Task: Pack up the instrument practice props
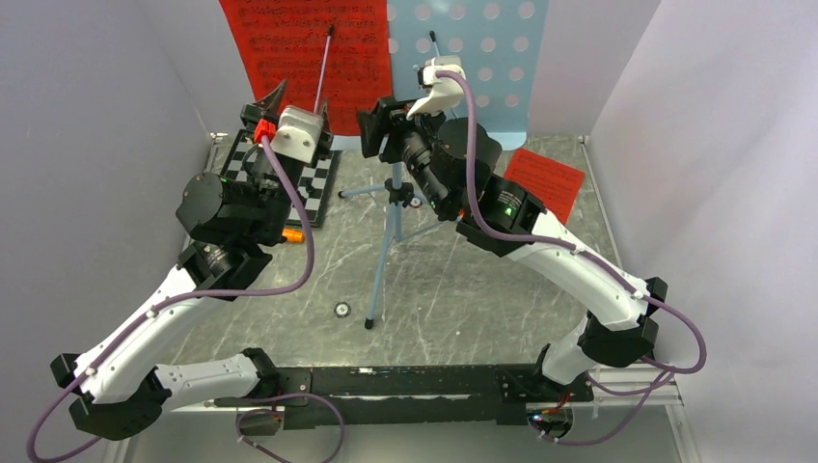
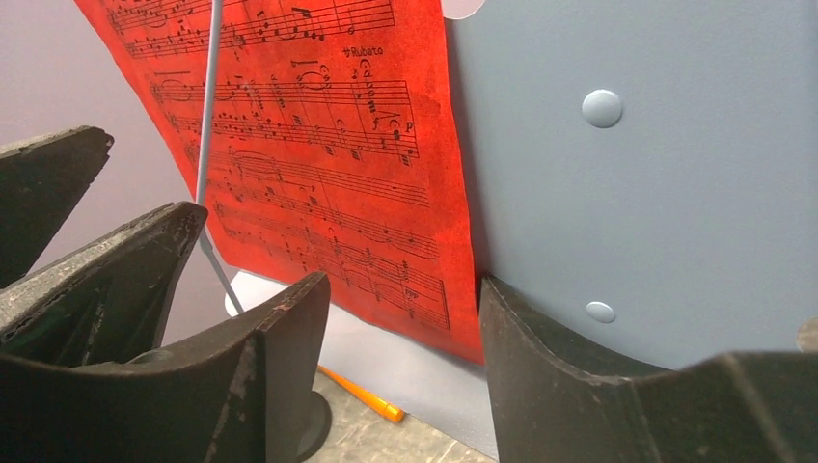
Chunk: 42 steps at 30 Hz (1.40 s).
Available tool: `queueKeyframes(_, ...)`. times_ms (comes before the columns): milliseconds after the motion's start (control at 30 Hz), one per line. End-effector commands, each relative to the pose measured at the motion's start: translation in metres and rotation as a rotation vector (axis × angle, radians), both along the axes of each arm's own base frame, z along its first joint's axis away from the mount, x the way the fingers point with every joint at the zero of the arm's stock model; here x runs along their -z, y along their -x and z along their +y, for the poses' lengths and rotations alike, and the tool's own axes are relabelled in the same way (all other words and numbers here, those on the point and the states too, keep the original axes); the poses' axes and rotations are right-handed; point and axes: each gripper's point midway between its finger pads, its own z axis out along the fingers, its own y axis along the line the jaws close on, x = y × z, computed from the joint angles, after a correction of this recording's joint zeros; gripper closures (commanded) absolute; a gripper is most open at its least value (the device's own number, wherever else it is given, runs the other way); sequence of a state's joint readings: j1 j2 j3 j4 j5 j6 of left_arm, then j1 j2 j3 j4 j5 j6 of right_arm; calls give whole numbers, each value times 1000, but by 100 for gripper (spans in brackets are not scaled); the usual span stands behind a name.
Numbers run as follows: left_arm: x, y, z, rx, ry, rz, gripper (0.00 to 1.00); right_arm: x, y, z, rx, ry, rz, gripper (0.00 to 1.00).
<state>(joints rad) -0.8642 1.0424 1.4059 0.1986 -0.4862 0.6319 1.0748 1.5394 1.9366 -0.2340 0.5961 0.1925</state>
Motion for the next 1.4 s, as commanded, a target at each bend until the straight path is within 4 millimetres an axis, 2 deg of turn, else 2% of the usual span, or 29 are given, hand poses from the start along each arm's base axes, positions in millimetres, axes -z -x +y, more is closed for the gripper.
queueKeyframes(0, -10, 6, 6, 8, 33, -35, 38, -15, -3, -9, 18, -44, -11, 41)
queueKeyframes(67, -10, 6, 6, 8, 33, -36, 38, -13, -4, -9, 20, -41, -9, 48)
queueKeyframes(400, -8, 5, 7, 5, 37, -38, 38, -13, -5, -3, -8, -58, 2, 67)
queueKeyframes(667, -7, 5, 9, 2, 39, -40, 38, -15, -5, 0, -30, -75, 14, 75)
queueKeyframes(700, -7, 6, 9, 2, 38, -39, 38, -14, -4, -1, -29, -75, 17, 73)
queueKeyframes(733, -7, 6, 9, 1, 38, -39, 38, -15, -4, -3, -25, -78, 19, 66)
queueKeyframes(800, -7, 6, 10, 1, 38, -40, 38, -13, -4, -6, -13, -76, 30, 43)
queueKeyframes(867, -7, 7, 11, 0, 40, -40, 38, -12, -4, -10, 0, -75, 45, 27)
queueKeyframes(967, -7, 7, 12, -1, 41, -41, 38, -8, -3, -15, 13, -70, 67, 16)
queueKeyframes(1167, -6, 7, 11, 3, 43, -39, 38, 2, -7, -18, 31, -46, 94, 12)
queueKeyframes(1267, -5, 7, 10, 8, 45, -37, 38, 6, -11, -16, 12, -55, 103, 20)
queueKeyframes(1367, -5, 7, 10, 7, 43, -38, 38, 5, -13, -14, -6, -71, 98, 34)
